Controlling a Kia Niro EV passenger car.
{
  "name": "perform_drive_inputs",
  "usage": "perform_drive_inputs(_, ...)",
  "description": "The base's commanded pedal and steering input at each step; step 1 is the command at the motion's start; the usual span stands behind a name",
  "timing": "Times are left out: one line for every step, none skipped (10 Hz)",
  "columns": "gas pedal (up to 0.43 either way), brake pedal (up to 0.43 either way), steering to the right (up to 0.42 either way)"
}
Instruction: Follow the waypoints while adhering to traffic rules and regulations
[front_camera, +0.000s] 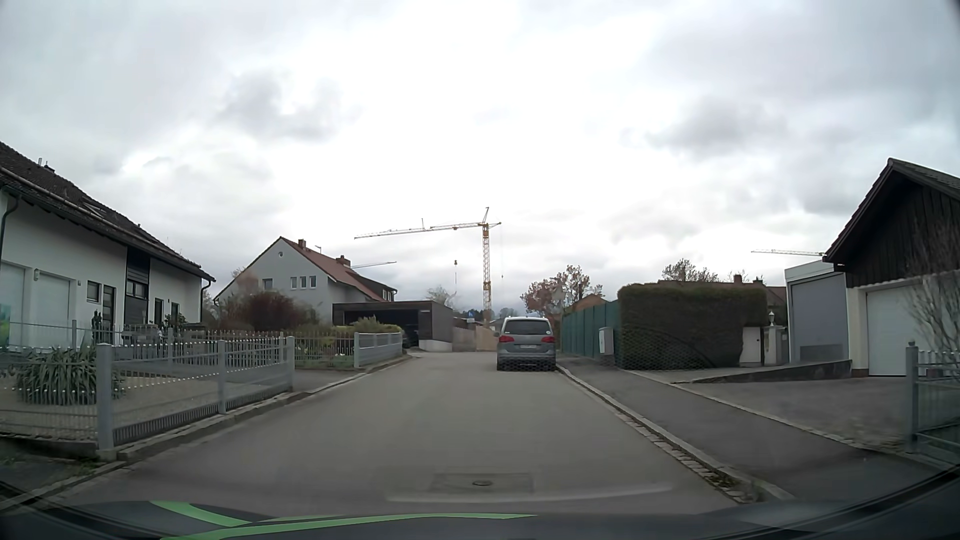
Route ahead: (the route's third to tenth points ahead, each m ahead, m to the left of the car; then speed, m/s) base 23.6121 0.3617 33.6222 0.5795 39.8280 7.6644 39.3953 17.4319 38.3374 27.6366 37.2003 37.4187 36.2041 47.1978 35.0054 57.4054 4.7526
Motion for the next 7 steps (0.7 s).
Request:
perform_drive_inputs(0.280, 0.000, -0.065)
perform_drive_inputs(0.280, 0.000, -0.065)
perform_drive_inputs(0.268, 0.000, -0.065)
perform_drive_inputs(0.268, 0.000, -0.065)
perform_drive_inputs(0.260, 0.000, -0.065)
perform_drive_inputs(0.260, 0.000, -0.065)
perform_drive_inputs(0.240, 0.000, -0.065)
